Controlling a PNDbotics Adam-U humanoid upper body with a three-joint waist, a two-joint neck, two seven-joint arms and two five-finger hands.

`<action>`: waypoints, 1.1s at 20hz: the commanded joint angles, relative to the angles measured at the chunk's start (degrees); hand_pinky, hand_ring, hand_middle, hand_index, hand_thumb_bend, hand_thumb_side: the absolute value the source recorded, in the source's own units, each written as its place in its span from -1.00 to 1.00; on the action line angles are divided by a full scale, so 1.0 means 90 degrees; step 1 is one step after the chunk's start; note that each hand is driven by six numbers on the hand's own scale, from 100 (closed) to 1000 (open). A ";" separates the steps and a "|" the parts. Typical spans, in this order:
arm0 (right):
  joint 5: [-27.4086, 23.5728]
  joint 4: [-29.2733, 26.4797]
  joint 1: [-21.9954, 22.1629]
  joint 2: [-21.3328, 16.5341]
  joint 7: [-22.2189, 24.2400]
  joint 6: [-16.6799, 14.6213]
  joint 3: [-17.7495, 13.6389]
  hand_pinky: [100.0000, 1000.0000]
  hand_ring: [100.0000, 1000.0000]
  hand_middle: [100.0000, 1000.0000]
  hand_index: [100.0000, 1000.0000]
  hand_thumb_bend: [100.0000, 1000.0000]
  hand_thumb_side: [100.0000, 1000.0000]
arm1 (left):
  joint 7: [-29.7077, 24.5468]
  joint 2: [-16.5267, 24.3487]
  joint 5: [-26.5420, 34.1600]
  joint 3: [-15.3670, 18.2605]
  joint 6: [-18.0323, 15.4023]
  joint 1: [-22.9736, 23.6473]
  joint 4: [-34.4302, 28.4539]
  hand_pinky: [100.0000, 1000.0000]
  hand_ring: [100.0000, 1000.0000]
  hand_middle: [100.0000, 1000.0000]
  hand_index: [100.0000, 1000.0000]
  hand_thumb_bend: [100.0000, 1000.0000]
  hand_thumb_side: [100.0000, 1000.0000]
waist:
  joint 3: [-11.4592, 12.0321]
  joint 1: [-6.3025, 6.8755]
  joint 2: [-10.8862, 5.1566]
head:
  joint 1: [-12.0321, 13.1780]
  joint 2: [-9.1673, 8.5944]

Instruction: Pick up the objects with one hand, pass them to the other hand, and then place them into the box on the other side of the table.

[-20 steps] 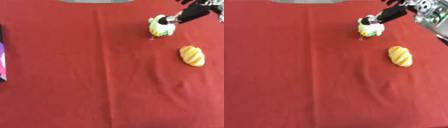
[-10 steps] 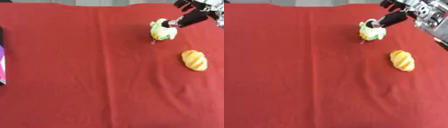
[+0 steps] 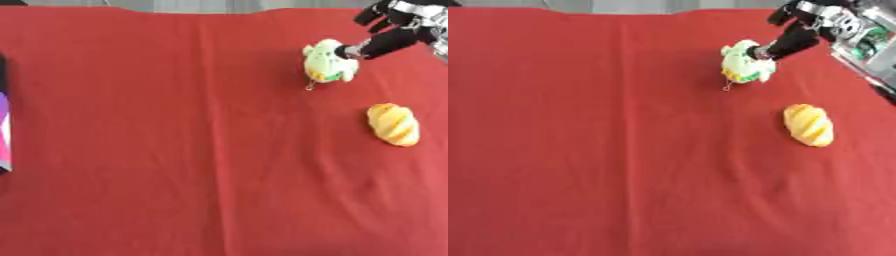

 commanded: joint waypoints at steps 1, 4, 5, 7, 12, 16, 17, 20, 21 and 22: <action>-0.0113 -0.0087 0.0009 -0.0134 0.0074 -0.0059 -0.0131 0.66 0.73 0.68 0.66 -0.30 -0.79 | 0.0018 0.0226 0.0020 0.0129 -0.0011 -0.0086 -0.0078 0.81 0.52 0.29 0.36 -1.00 0.06 | 0.0026 -0.0036 0.0016 | -0.0029 -0.0125; -0.0114 -0.0120 0.0083 -0.0122 0.0230 -0.0125 -0.0173 0.67 0.74 0.69 0.67 -0.31 -0.86 | 0.0012 0.0222 0.0012 0.0124 -0.0006 -0.0098 -0.0077 0.81 0.52 0.28 0.35 -1.00 0.07 | 0.0066 -0.0069 0.0061 | -0.0055 -0.0172; -0.0076 -0.0124 0.0111 -0.0117 0.0271 -0.0143 -0.0190 0.67 0.75 0.70 0.68 -0.31 -0.86 | 0.0012 0.0219 0.0011 0.0126 -0.0005 -0.0100 -0.0075 0.81 0.52 0.28 0.35 -1.00 0.07 | 0.0080 -0.0078 0.0078 | -0.0067 -0.0192; -0.0011 -0.0113 0.0175 -0.0094 0.0331 -0.0176 -0.0237 0.67 0.75 0.70 0.68 -0.31 -0.87 | 0.0015 0.0220 0.0008 0.0131 -0.0007 -0.0099 -0.0078 0.81 0.52 0.28 0.35 -1.00 0.07 | 0.0111 -0.0095 0.0112 | -0.0099 -0.0239; 0.0079 -0.0061 0.0289 -0.0032 0.0383 -0.0225 -0.0290 0.68 0.75 0.70 0.68 -0.32 -0.87 | 0.0038 0.0222 0.0008 0.0160 -0.0020 -0.0070 -0.0100 0.81 0.52 0.28 0.35 -1.00 0.08 | 0.0153 -0.0113 0.0189 | -0.0156 -0.0294; 0.0188 -0.0016 0.0326 0.0004 0.0379 -0.0213 -0.0289 0.68 0.76 0.70 0.69 -0.31 -0.86 | 0.0040 0.0214 0.0001 0.0159 -0.0019 -0.0072 -0.0114 0.81 0.52 0.27 0.34 -1.00 0.07 | 0.0180 -0.0112 0.0243 | -0.0168 -0.0334; 0.0236 -0.0004 0.0331 0.0014 0.0373 -0.0197 -0.0288 0.68 0.76 0.70 0.69 -0.31 -0.86 | 0.0040 0.0211 -0.0001 0.0158 -0.0019 -0.0075 -0.0118 0.81 0.52 0.27 0.34 -1.00 0.07 | 0.0186 -0.0110 0.0258 | -0.0177 -0.0344; 0.0370 0.0050 0.0335 0.0047 0.0353 -0.0143 -0.0292 0.69 0.76 0.69 0.70 -0.31 -0.83 | 0.0042 0.0200 -0.0004 0.0156 -0.0016 -0.0071 -0.0123 0.81 0.52 0.26 0.34 -1.00 0.08 | 0.0201 -0.0104 0.0300 | -0.0187 -0.0368; 0.0402 0.0068 0.0341 0.0058 0.0363 -0.0127 -0.0287 0.69 0.75 0.66 0.69 -0.30 -0.82 | 0.0043 0.0197 -0.0005 0.0156 -0.0013 -0.0067 -0.0122 0.81 0.52 0.26 0.34 -1.00 0.08 | 0.0203 -0.0105 0.0311 | -0.0187 -0.0369; 0.0425 0.0081 0.0345 0.0068 0.0381 -0.0113 -0.0283 0.68 0.74 0.64 0.68 -0.30 -0.81 | 0.0044 0.0196 -0.0006 0.0156 -0.0011 -0.0061 -0.0121 0.81 0.52 0.26 0.34 -1.00 0.08 | 0.0203 -0.0105 0.0319 | -0.0187 -0.0365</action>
